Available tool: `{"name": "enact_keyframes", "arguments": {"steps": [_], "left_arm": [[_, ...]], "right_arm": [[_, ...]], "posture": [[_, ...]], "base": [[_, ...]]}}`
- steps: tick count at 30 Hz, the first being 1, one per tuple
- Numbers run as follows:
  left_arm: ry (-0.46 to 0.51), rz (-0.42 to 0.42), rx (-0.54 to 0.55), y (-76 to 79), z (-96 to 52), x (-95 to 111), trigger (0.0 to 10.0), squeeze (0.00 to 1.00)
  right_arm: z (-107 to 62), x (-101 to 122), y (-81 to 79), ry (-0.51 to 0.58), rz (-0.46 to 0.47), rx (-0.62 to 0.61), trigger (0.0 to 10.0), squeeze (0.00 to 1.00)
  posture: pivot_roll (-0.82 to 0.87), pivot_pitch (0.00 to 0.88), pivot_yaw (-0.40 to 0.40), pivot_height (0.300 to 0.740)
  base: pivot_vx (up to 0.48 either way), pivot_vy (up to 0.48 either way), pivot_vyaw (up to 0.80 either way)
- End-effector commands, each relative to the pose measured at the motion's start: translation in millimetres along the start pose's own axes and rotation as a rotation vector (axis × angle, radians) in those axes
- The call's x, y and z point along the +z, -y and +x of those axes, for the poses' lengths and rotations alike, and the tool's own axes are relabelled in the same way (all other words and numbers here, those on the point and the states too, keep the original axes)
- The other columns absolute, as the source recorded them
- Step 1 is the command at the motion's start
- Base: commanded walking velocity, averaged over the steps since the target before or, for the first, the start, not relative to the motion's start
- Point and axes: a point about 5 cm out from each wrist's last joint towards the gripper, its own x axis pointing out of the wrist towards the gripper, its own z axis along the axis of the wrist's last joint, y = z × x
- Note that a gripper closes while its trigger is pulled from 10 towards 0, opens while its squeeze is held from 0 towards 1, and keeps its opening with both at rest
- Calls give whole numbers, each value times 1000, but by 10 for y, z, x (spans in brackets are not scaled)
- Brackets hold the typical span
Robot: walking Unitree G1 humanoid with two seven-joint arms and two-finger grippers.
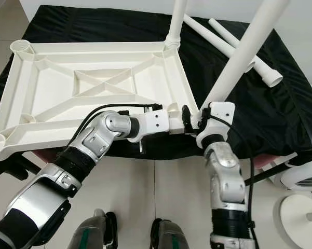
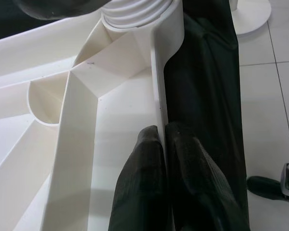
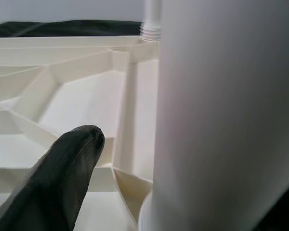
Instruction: Building children table
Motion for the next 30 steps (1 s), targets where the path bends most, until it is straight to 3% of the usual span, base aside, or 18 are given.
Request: {"name": "enact_keyframes", "arguments": {"steps": [1,6,8,12,22,23,25,26,28,29,30], "left_arm": [[76,57,121,-68,39,218,10000,0],[78,58,119,-67,38,221,10000,0],[78,58,119,-69,36,223,10000,0],[78,59,118,-70,37,226,10000,0],[76,60,117,-72,29,226,10000,0],[76,61,116,-69,29,223,10000,0],[76,61,115,-68,29,222,10000,0],[75,62,115,-69,29,223,10000,0],[75,62,115,-71,29,224,10000,0],[75,62,115,-71,30,226,10000,0],[76,62,115,-75,32,228,10000,0]], "right_arm": [[9,9,72,15,-5,118,10000,0],[-1,12,133,12,-22,202,10000,0],[-28,-1,181,-5,-24,313,10000,0],[-58,-24,275,-28,2,417,10000,0],[-77,-84,450,-72,-52,501,10000,0],[-88,-107,509,-88,-66,510,7922,0],[-92,-113,530,-93,-72,508,8039,0],[-97,-118,559,-98,-77,512,3451,0],[-100,-119,577,-101,-80,515,3451,0],[-106,-122,599,-102,-81,519,0,0],[-119,-127,616,-106,-81,525,0,0]], "posture": [[-4,73,-73,740],[-5,74,-70,740],[-4,75,-68,740],[-3,76,-66,740],[1,79,-60,740],[1,82,-57,740],[1,81,-57,740],[0,83,-55,740],[0,83,-55,740],[-2,84,-55,740],[-3,85,-55,740]], "base": [[0,0,0],[0,0,0],[0,0,0],[0,0,0],[0,0,0],[0,0,0],[0,0,0],[0,0,0],[0,0,0],[0,0,0],[0,0,0]]}}
